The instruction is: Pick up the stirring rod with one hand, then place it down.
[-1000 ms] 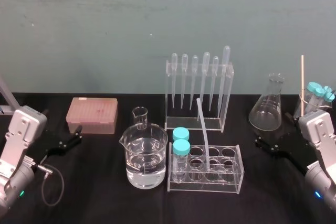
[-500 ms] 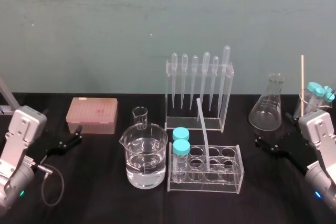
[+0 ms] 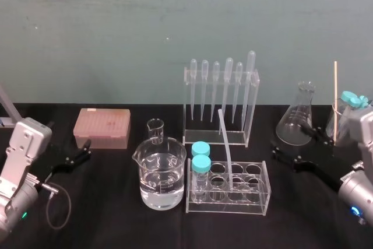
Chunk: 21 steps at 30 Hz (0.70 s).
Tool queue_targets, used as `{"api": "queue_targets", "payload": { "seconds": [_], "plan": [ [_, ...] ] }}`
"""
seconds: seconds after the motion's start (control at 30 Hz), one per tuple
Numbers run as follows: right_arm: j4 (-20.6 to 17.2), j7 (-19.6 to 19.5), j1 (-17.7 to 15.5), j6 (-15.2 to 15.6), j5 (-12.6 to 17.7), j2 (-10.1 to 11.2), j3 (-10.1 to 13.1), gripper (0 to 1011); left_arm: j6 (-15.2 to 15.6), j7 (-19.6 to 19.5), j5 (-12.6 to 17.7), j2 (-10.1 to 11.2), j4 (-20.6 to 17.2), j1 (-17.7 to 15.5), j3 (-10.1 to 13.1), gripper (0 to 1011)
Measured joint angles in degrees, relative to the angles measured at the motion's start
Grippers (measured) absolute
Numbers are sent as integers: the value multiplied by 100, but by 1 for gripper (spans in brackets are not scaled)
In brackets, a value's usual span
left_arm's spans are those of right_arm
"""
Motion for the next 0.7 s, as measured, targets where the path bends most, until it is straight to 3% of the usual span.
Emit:
{"api": "queue_targets", "payload": {
  "seconds": [0.17,0.33,0.43,0.7],
  "plan": [
    [-307,763,10,303,574,47,110,1000,0,0,0,0,0,0,0,1000],
    [-399,1320,148,640,846,50,86,1000,0,0,0,0,0,0,0,1000],
    [-362,1489,267,719,817,21,14,1000,0,0,0,0,0,0,0,1000],
    [151,1848,844,773,459,-349,-313,1000,0,0,0,0,0,0,0,1000]
  ]
}}
